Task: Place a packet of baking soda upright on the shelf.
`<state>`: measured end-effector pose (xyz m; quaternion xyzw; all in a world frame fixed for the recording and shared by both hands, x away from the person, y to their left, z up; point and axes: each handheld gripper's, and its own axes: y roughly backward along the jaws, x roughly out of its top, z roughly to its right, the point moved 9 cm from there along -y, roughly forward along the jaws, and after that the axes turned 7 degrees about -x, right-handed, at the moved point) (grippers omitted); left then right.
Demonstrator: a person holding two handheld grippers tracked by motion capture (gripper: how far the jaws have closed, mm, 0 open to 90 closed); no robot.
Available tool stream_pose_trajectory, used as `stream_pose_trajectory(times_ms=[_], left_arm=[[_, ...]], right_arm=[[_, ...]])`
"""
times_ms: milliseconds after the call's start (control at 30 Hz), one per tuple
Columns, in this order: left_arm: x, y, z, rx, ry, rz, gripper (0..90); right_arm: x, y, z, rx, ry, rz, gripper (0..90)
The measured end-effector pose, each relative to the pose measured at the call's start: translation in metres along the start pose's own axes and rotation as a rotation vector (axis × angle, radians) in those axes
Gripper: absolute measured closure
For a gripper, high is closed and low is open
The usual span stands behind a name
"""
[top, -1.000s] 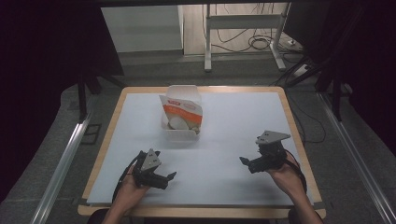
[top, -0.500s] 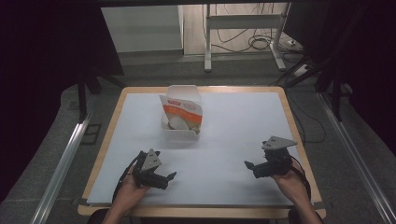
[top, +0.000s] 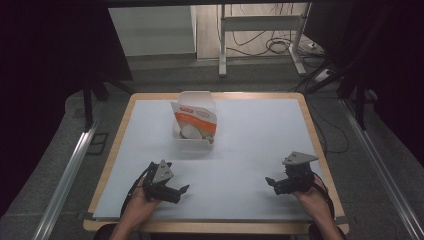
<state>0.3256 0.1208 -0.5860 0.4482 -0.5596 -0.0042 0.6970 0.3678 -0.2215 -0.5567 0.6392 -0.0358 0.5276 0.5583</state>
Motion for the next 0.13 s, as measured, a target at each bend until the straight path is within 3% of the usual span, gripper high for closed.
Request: stream_pose_trajectory(times_ms=[133], left_arm=[[-0.0001,-0.0005,-0.0001,0.002,-0.001,-0.002,3.5]], right_arm=[[-0.0004,-0.0023,-0.0017,0.001,0.005,-0.002,0.0]])
